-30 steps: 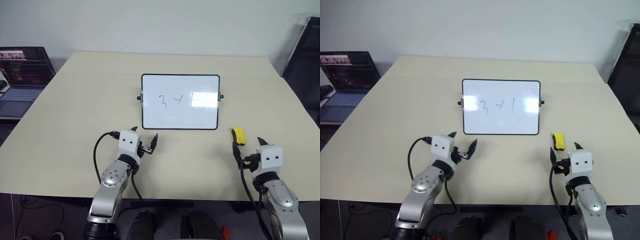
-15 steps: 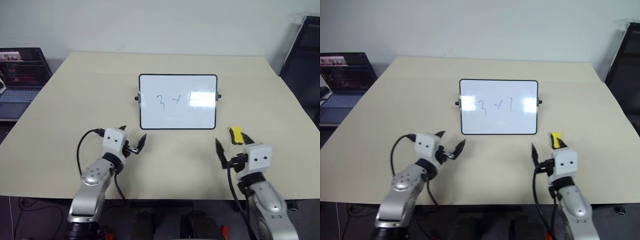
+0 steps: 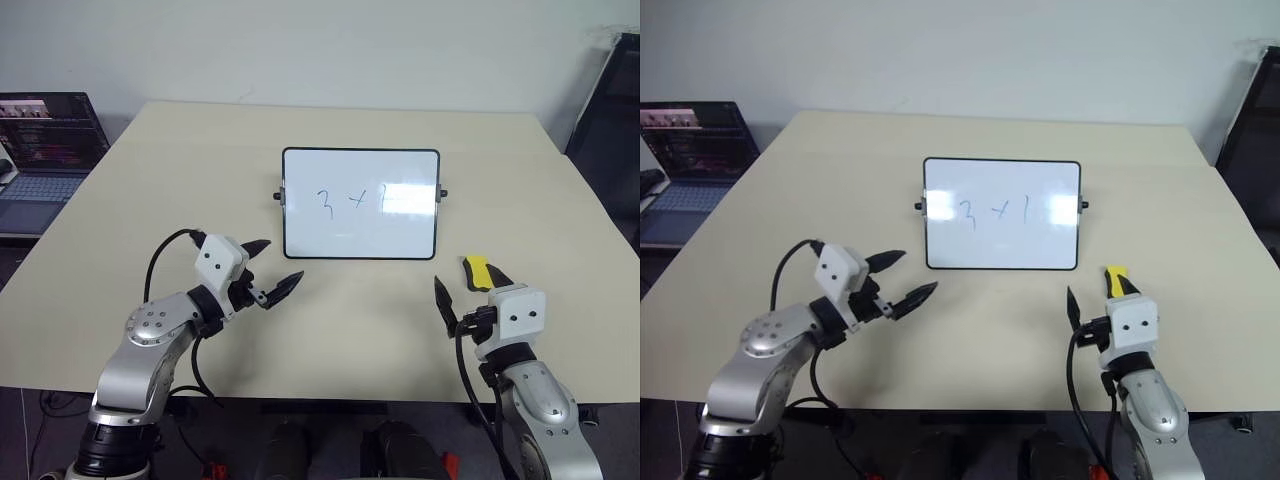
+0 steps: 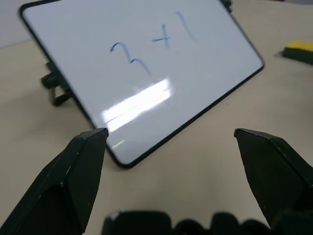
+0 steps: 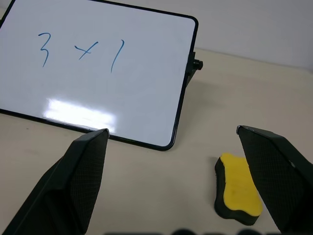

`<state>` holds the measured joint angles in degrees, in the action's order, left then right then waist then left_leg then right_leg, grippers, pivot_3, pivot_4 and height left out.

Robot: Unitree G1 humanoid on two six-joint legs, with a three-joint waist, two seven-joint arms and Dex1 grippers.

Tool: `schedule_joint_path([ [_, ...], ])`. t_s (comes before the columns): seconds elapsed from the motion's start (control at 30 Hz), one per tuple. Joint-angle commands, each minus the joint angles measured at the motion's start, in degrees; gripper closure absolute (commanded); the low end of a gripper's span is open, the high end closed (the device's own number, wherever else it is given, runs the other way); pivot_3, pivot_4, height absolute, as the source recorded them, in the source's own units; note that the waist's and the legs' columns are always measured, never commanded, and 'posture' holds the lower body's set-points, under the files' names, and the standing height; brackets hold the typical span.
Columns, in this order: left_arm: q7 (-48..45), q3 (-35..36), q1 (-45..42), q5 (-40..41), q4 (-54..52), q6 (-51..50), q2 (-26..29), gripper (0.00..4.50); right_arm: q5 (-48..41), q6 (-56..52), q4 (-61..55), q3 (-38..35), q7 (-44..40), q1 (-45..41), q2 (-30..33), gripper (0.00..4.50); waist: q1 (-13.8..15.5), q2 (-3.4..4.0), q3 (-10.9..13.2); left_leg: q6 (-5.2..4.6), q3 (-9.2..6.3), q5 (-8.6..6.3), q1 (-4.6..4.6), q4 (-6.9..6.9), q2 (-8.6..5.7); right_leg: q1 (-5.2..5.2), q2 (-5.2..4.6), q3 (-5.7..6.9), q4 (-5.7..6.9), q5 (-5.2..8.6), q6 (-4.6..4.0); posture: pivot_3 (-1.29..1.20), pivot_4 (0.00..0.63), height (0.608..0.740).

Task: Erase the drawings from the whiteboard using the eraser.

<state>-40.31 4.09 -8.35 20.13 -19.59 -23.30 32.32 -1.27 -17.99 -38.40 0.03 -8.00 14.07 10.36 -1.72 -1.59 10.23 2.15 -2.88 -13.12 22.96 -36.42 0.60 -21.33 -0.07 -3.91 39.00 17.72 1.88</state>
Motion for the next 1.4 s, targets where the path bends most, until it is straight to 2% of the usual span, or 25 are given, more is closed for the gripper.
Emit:
schedule_joint_path([
  [0.03, -4.7, -1.2, -3.3, 2.0, -2.3, -0.5, 2.9, 0.00, -2.3, -3.4, -3.0, -1.5, -0.7, -1.7, 0.3, 0.02, 0.0, 0.00, 0.0, 0.00, 0.00, 0.00, 0.00, 0.00, 0.00, 0.00, 0.00, 0.00, 0.00, 0.00, 0.00, 0.00, 0.150, 0.740],
  [0.23, -13.4, -6.5, -10.2, 1.1, 1.8, 1.5, 5.8, 0.00, -2.7, -11.3, -3.7, -2.5, -1.8, -6.3, 3.3, 0.02, 0.0, 0.01, 0.0, 0.00, 0.02, 0.00, -0.02, 0.01, -0.03, 0.01, 0.01, -0.02, 0.00, 0.00, 0.00, 0.00, 0.150, 0.740],
  [0.4, -15.9, -9.6, -15.5, 0.1, 7.3, 3.1, 4.1, 0.00, -7.0, -22.9, -5.8, -8.6, 0.6, -11.6, 1.8, 0.02, 0.0, 0.01, 0.0, 0.00, -0.02, 0.00, 0.01, 0.03, 0.00, -0.03, 0.08, 0.01, 0.02, -0.01, -0.02, 0.00, 0.150, 0.740],
  [0.53, -21.8, -13.6, -18.8, -0.2, 8.8, 4.4, 4.3, 0.00, -8.2, -35.8, -5.2, -10.9, 1.2, -18.5, 4.0, 0.02, -0.1, 0.02, 0.0, 0.00, 0.02, 0.00, 0.03, 0.04, -0.04, -0.04, 0.08, 0.00, 0.02, -0.04, -0.07, 0.00, 0.150, 0.740],
  [0.73, -26.1, -15.6, -22.8, -0.4, 12.0, 5.6, 3.6, 0.00, -8.9, -44.6, -2.6, -12.9, 2.7, -26.1, 3.4, 0.02, -0.2, 0.03, 0.0, 0.00, 0.01, 0.00, 0.03, 0.11, 0.00, -0.08, 0.15, 0.00, 0.03, -0.05, -0.10, 0.00, 0.150, 0.740],
  [0.93, -29.3, -16.3, -26.8, -1.2, 16.3, 8.3, 2.1, 0.00, -9.0, -46.2, 5.1, -15.0, 4.0, -30.7, 2.2, 0.02, -0.2, 0.02, 0.0, -0.01, 0.05, 0.01, 0.05, 0.21, -0.14, -0.12, 0.15, 0.05, 0.01, -0.14, -0.25, 0.00, 0.150, 0.740],
  [1.4, -31.8, -15.7, -24.7, -2.9, 18.2, 12.6, 2.9, 0.00, -8.2, -39.3, 14.4, -14.8, 4.3, -28.8, 2.8, 0.02, -0.2, 0.05, 0.0, -0.02, 0.14, 0.00, 0.08, 0.31, -0.08, -0.23, 0.19, 0.04, 0.01, -0.12, -0.26, 0.00, 0.150, 0.740],
])
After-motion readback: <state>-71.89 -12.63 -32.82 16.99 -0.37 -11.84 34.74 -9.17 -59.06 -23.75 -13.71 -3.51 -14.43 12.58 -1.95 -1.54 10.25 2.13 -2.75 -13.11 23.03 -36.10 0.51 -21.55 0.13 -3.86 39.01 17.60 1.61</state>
